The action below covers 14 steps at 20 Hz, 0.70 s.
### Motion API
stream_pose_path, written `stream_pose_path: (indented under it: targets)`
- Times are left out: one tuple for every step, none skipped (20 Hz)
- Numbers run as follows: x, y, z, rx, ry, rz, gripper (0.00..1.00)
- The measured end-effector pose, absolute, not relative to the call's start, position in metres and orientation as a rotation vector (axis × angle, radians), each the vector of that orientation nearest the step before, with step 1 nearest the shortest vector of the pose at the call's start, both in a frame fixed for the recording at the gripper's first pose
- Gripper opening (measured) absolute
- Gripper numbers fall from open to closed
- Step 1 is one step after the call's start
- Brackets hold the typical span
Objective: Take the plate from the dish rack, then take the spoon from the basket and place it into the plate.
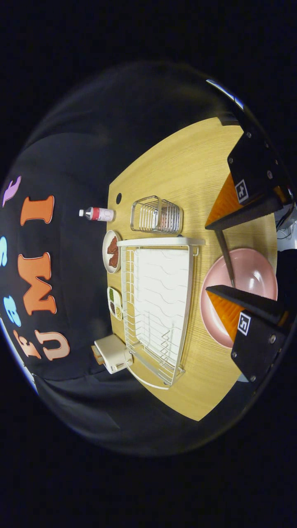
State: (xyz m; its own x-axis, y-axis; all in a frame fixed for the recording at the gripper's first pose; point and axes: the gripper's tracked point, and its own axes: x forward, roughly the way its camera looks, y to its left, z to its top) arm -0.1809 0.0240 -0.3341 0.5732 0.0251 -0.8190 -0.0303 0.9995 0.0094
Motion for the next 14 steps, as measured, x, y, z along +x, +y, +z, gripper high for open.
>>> stream_pose_path:
  targets:
    - [-0.176, 0.025, -0.329, -0.004, 0.945, 0.035, 0.83]
    - [-0.171, 0.026, -0.323, -0.003, 0.927, 0.033, 0.84]
    - [-0.165, 0.026, -0.315, -0.006, 0.905, 0.033, 0.86]
    - [-0.159, 0.027, -0.306, -0.012, 0.879, 0.034, 0.88]
    - [-0.153, 0.029, -0.296, -0.018, 0.853, 0.038, 0.9]
    - [-0.147, 0.031, -0.284, -0.023, 0.825, 0.041, 0.91]
    - [-0.139, 0.032, -0.272, -0.027, 0.793, 0.043, 0.92]
    - [-0.13, 0.032, -0.258, -0.033, 0.759, 0.044, 0.93]
    - [-0.121, 0.032, -0.245, -0.041, 0.725, 0.044, 0.93]
    - [-0.114, 0.031, -0.232, -0.048, 0.69, 0.047, 0.94]
    - [-0.106, 0.032, -0.218, -0.054, 0.655, 0.053, 0.94]
    - [-0.1, 0.031, -0.206, -0.064, 0.629, 0.058, 0.94]
    - [-0.092, 0.03, -0.193, -0.072, 0.603, 0.059, 0.95]
    - [-0.085, 0.029, -0.18, -0.073, 0.576, 0.061, 0.95]
